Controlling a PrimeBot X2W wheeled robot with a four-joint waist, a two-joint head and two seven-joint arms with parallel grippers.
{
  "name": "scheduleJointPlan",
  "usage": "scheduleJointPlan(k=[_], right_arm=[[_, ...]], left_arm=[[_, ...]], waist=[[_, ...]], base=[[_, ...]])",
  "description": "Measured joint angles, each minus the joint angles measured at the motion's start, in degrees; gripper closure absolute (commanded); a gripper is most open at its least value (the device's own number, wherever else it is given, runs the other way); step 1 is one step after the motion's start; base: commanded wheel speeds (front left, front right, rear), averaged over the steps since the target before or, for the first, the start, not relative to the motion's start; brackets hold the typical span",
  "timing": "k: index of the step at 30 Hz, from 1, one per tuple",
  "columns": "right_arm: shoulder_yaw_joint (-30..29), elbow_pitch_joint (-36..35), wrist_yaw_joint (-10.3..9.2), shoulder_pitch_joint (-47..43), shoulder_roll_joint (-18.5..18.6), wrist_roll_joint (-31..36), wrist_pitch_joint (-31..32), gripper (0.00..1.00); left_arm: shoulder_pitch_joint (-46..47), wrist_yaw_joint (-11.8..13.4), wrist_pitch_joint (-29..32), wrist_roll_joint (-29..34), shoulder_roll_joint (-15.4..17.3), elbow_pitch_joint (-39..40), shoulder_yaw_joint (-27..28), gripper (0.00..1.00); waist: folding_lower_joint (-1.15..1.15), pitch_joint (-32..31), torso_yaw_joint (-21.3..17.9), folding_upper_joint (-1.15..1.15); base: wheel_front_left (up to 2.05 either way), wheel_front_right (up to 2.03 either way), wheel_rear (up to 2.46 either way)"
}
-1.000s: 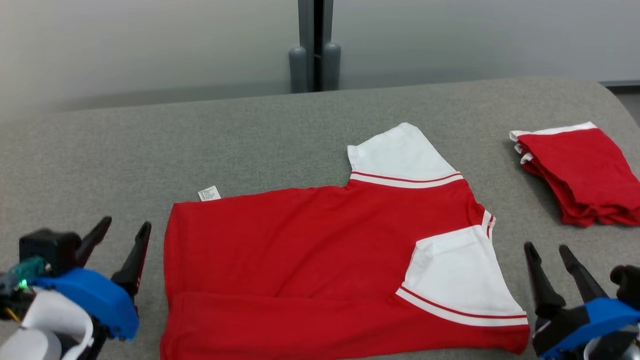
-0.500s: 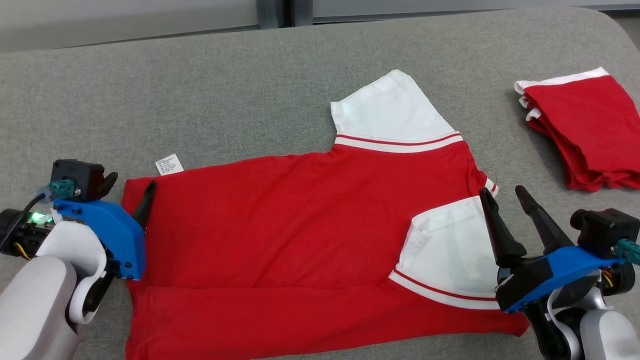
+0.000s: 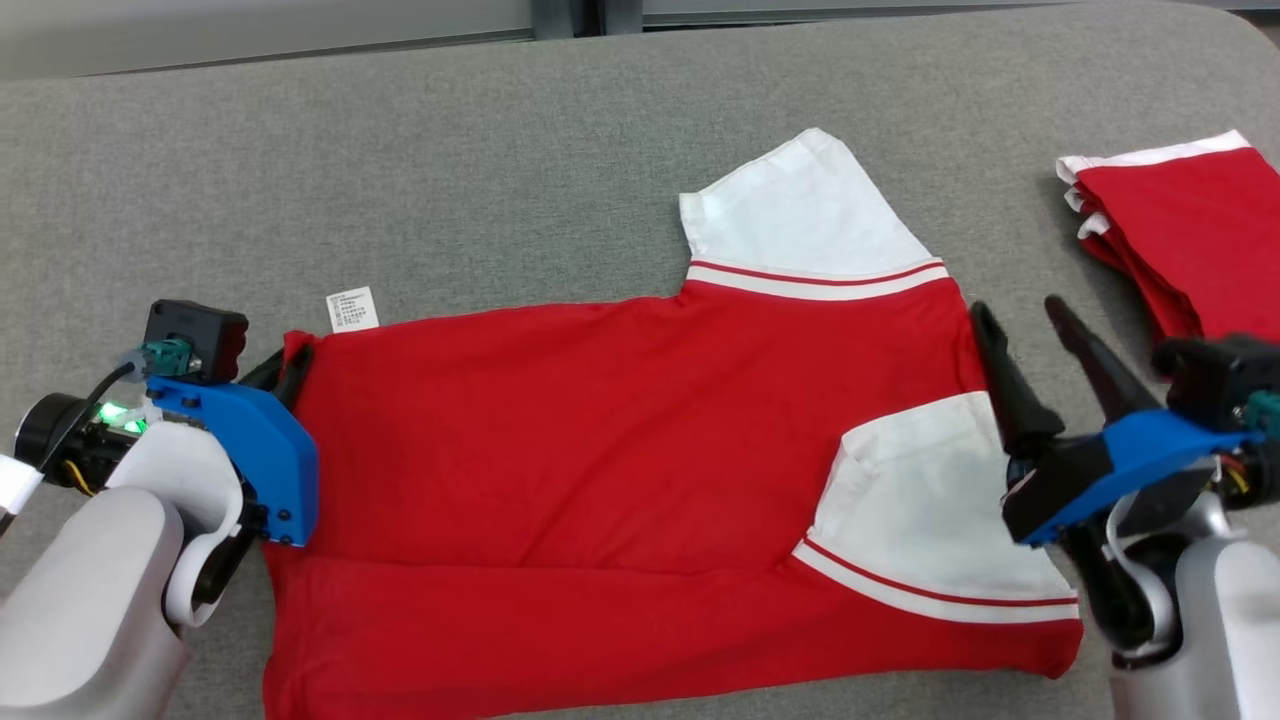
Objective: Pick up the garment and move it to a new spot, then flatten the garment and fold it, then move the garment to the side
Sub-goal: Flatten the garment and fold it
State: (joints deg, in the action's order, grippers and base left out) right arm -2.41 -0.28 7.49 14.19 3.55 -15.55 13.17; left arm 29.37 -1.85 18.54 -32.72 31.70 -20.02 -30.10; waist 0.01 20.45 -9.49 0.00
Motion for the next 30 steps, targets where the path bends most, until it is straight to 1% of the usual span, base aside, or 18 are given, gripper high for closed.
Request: scheduleJointPlan(k=[3, 5, 8, 10, 17, 23, 27, 30], right_arm=[[-0.84, 2.09, -0.01, 5.22, 1.68, 1.01, 1.91, 0.0], [-1.41, 4.86, -0.01, 9.57, 2.49, 1.31, 3.77, 0.0], [-1.8, 10.9, -0.01, 16.27, 4.5, 3.07, 6.57, 0.0], [-2.52, 15.62, -0.01, 20.64, 4.91, 3.22, 8.29, 0.0], [-5.16, 30.74, -0.01, 32.11, 6.82, 7.51, 12.67, 0.0], [-8.11, 40.35, 0.0, 38.51, 7.53, 11.11, 16.74, 0.0], [-10.01, 44.11, 0.0, 41.37, 7.76, 13.6, 18.73, 0.0], [-10.2, 46.21, -0.01, 42.71, 7.48, 14.67, 20.61, 0.0]], left_arm=[[0.41, -0.02, -0.58, 0.55, -0.2, 1.37, -0.26, 1.0], [0.79, 0.03, -1.16, 0.68, -0.65, 2.57, -0.45, 1.0], [1.65, 0.04, -2.09, 1.27, -1.72, 4.57, -0.98, 1.0], [1.87, 0.03, -2.69, 1.66, -2.65, 5.49, -1.74, 1.0], [3.49, -0.23, -5.24, 3.09, -6.19, 7.17, -4.08, 1.0], [5.09, -0.57, -6.56, 3.7, -8.5, 7.16, -5.67, 1.0], [5.81, -0.7, -7.17, 4.09, -9.04, 6.56, -6.1, 1.0], [6.0, -0.81, -7.62, 4.12, -9.42, 5.91, -6.38, 1.0]], waist=[[0.0, 0.19, 0.9, 0.0], [0.0, 0.44, 1.69, 0.0], [0.0, 1.0, 3.22, 0.0], [-0.01, 1.37, 4.54, 0.0], [-0.01, 3.05, 9.97, 0.0], [-0.01, 5.21, 13.81, 0.0], [-0.01, 6.39, 15.36, 0.0], [0.0, 6.68, 15.74, 0.0]], base=[[0.0, 0.0, 0.0], [0.0, 0.0, 0.0], [0.0, 0.0, 0.0], [0.0, 0.0, 0.0], [0.0, 0.0, 0.0], [0.0, 0.0, 0.0], [0.0, 0.0, 0.0], [0.0, 0.0, 0.0]])
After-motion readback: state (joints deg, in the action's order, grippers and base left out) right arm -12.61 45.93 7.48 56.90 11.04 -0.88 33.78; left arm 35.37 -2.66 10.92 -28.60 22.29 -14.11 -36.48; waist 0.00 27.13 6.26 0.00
